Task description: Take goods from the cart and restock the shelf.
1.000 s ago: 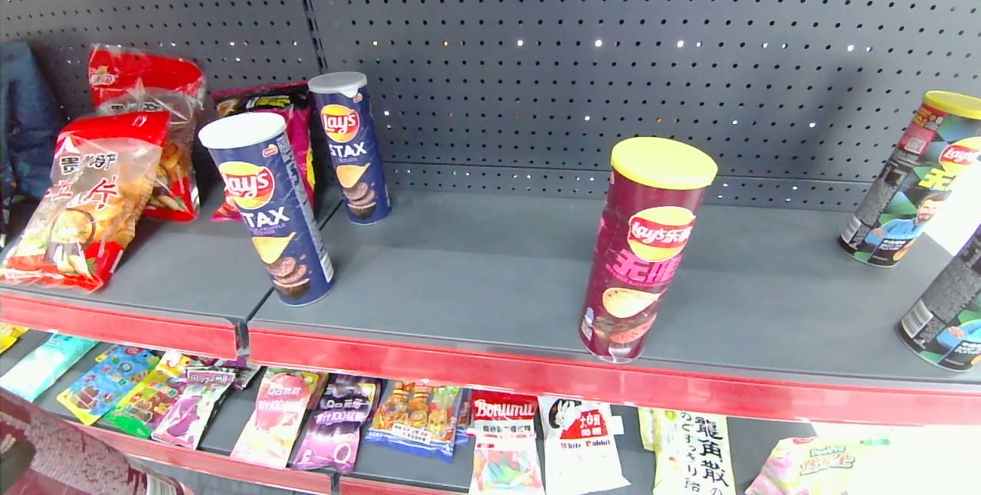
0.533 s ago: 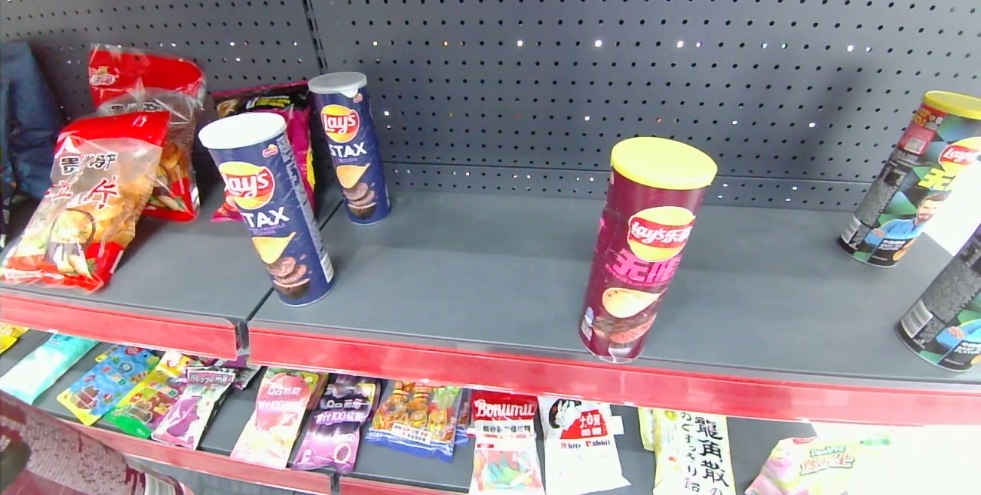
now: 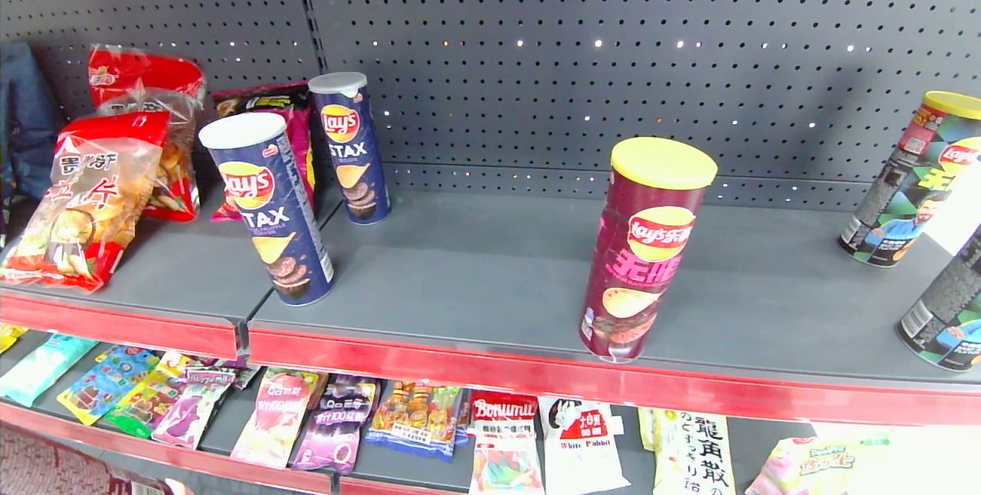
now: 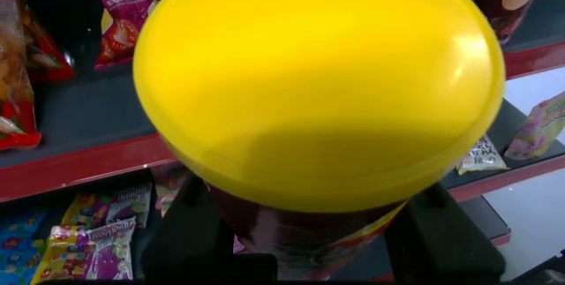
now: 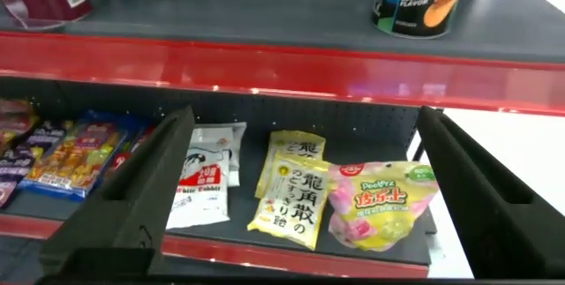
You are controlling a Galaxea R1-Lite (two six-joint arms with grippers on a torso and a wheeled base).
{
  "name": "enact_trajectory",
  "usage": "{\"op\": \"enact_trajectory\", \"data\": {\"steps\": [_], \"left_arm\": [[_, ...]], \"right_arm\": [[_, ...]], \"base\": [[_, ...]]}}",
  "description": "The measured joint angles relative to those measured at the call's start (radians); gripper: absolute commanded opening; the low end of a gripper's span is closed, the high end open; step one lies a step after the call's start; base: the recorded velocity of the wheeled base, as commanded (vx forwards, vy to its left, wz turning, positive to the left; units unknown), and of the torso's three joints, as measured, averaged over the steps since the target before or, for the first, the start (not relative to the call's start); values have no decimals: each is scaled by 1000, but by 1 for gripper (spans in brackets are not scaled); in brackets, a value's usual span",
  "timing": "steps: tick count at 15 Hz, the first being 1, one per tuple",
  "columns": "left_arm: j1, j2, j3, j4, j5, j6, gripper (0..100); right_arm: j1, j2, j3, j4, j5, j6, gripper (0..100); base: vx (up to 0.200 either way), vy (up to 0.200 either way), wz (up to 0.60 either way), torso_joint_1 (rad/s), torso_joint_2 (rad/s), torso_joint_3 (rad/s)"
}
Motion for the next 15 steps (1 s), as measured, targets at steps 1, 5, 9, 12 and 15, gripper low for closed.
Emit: {"op": "enact_trajectory", "data": {"steps": [1,5,9,12,15], "left_arm": [[0,-4,3,0,0,0,0],[0,-10,5,0,3,0,0],[0,-11,-1,-1,4,0,0],[1,-10,-4,-1,3,0,0],[1,-7,-4,-1,2,-1,0]], "right_arm": [[0,0,3,0,10,6,100],[0,0,6,0,6,3,100],[0,0,6,1,6,3,100],[0,0,6,1,6,6,100],[0,0,6,1,7,6,100]], "base": [[0,0,0,0,0,0],[0,0,0,0,0,0],[0,0,0,0,0,0],[0,0,-600,2,1,2],[0,0,-600,7,6,1]]}}
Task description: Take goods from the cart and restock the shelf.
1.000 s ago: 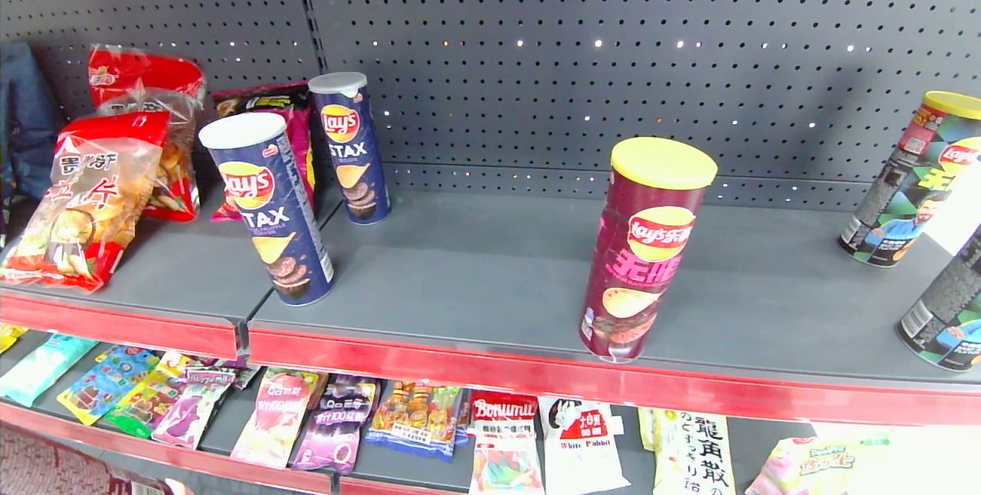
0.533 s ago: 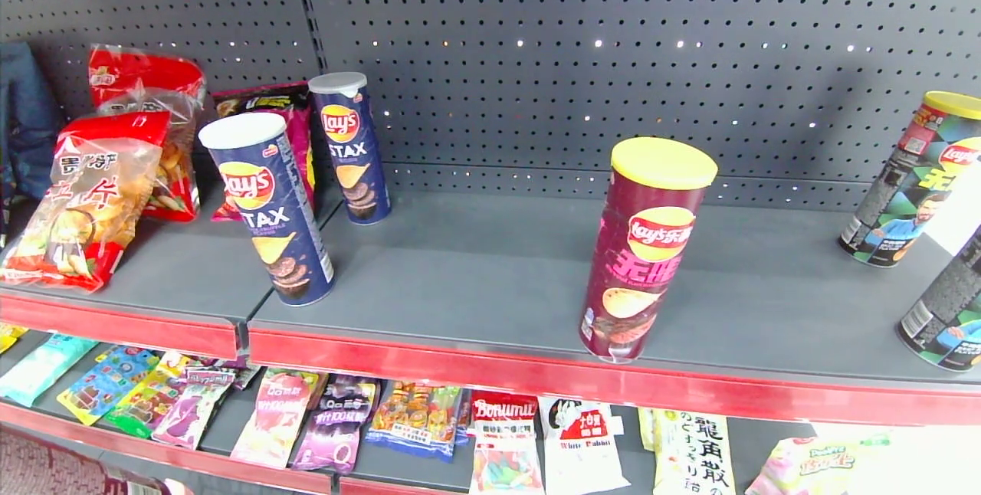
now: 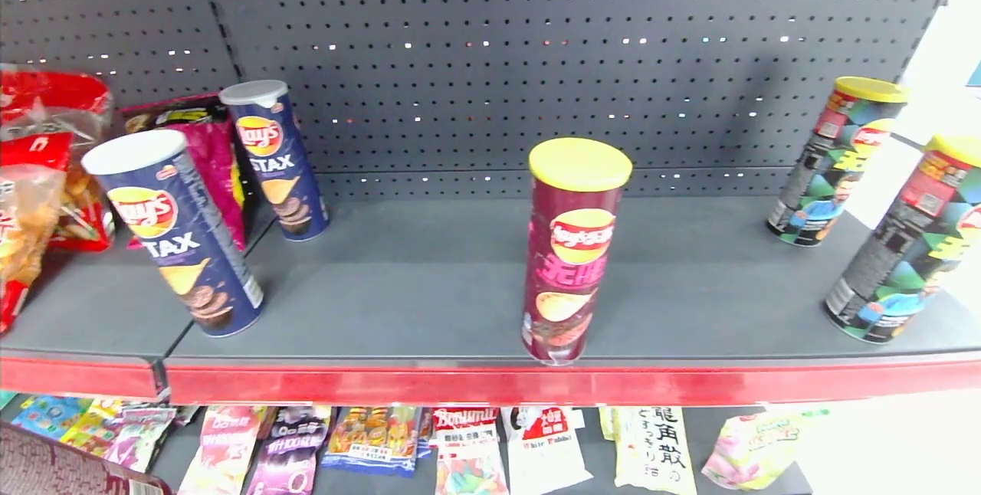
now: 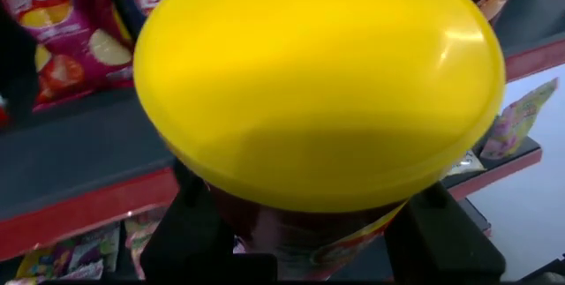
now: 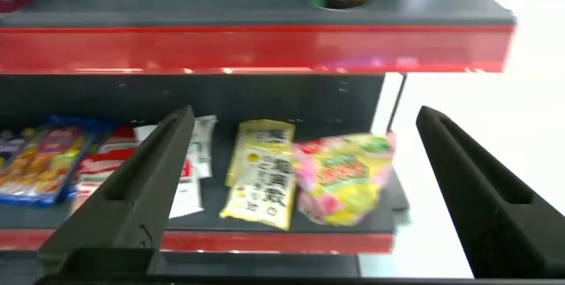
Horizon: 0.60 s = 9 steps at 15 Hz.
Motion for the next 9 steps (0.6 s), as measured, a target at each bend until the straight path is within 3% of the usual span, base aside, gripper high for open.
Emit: {"op": "enact_trajectory", "data": {"steps": [4,9], "left_arm": [[-1,4,-6,-1,0,0,0],[-1,47,-44,-7,-4,-5,0]], "right_arm": [[0,0,0,0,2,1,100],[0,0,0,-1,3,1,100]], "base": [[0,0,-600,-1,1,4],[0,0,0,0,0,0]]}}
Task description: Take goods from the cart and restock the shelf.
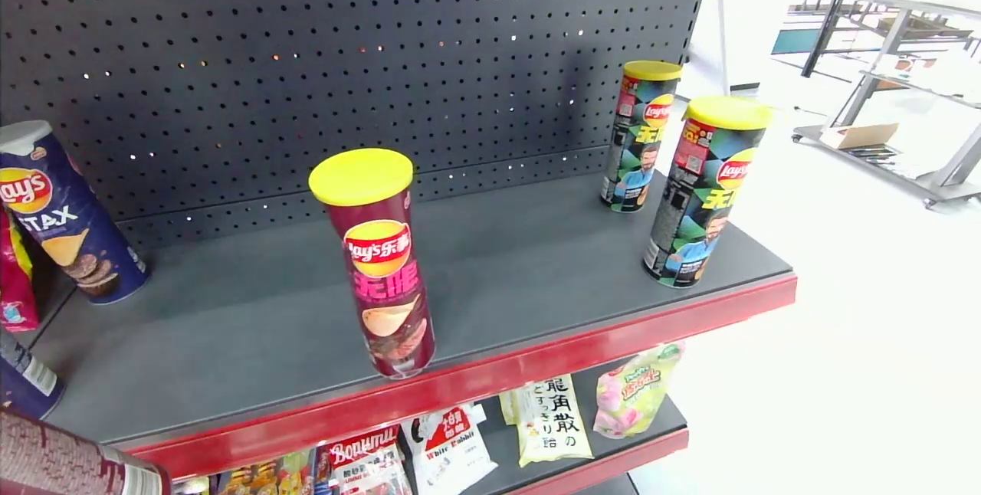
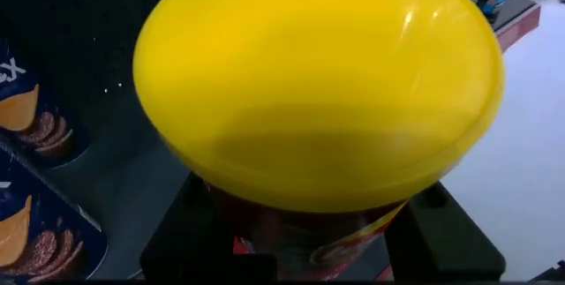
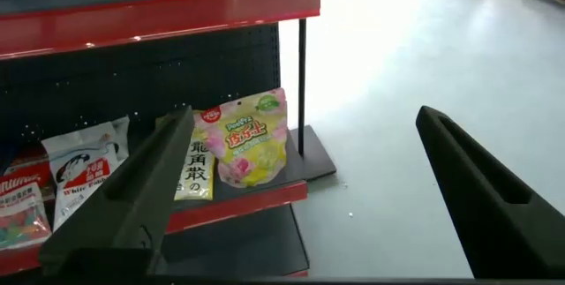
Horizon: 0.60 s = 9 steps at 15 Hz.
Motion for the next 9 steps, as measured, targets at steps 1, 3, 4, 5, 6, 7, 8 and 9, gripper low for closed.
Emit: {"op": "enact_trajectory", "data": {"steps": [1,3,4,5,6,7,8,9], "left_arm": [[-1,26,-11,-10,-7,-17,0],[-1,102,-41,-92,-35,-53,0],[-1,151,-50,-152,-42,-62,0],[-1,201,-55,-210,-50,-69,0],[-1,250,-58,-251,-66,-73,0],[-1,299,-63,-268,-84,-74,0],[-1,348,-75,-285,-97,-75,0],[0,397,-92,-293,-104,-76,0]], "right_arm": [[0,0,0,1,0,0,100],[0,0,0,0,0,0,100],[0,0,0,1,-1,0,100],[0,0,0,1,0,0,100],[0,0,0,1,0,0,100],[0,0,0,1,-1,0,100],[0,0,0,0,-1,0,100],[0,0,0,1,-1,0,100]], "base": [[0,0,0,0,0,0],[0,0,0,0,0,0],[0,0,0,0,0,0],[0,0,0,0,0,0],[0,0,0,0,0,0],[0,0,0,0,0,0],[0,0,0,0,0,0],[0,0,0,0,0,0]]}}
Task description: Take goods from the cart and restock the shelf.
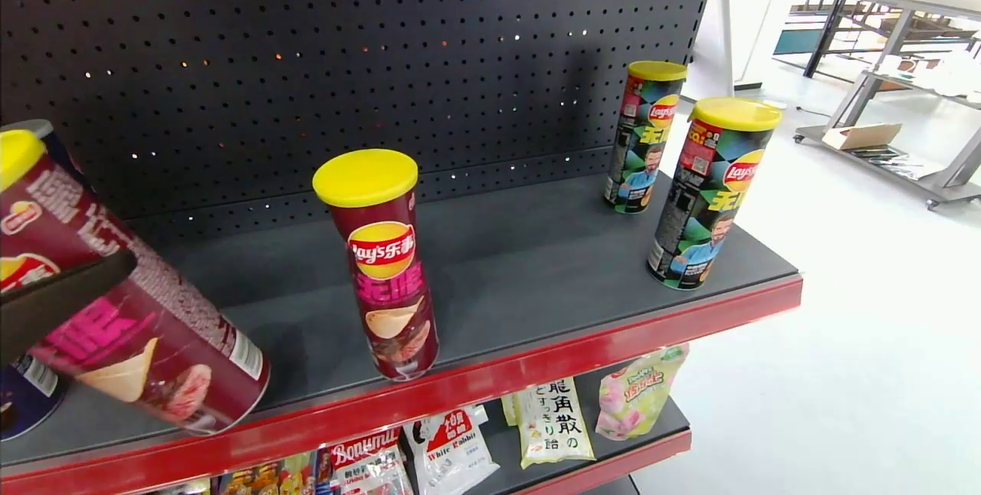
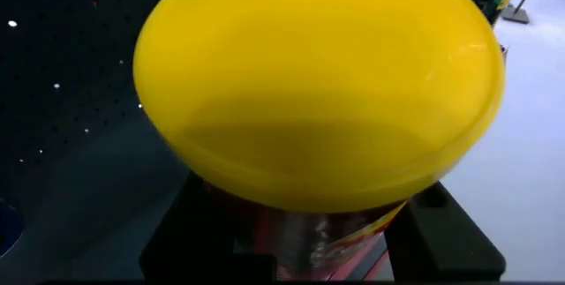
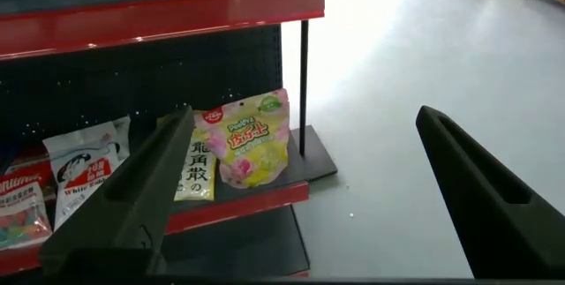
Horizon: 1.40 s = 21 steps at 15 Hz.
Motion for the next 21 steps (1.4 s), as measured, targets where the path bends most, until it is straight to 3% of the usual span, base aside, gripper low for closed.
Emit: {"op": "enact_trajectory", "data": {"steps": [6,13,21], "left_arm": [[5,246,-135,-39,17,11,0],[-10,603,-208,-389,30,11,0],[-75,859,-402,-403,23,12,0]], "right_arm": [[0,0,0,0,0,0,100],[0,0,0,0,0,0,100],[0,0,0,-1,0,0,100]], "base": [[0,0,0,0,0,0],[0,0,0,0,0,0],[0,0,0,0,0,0]]}}
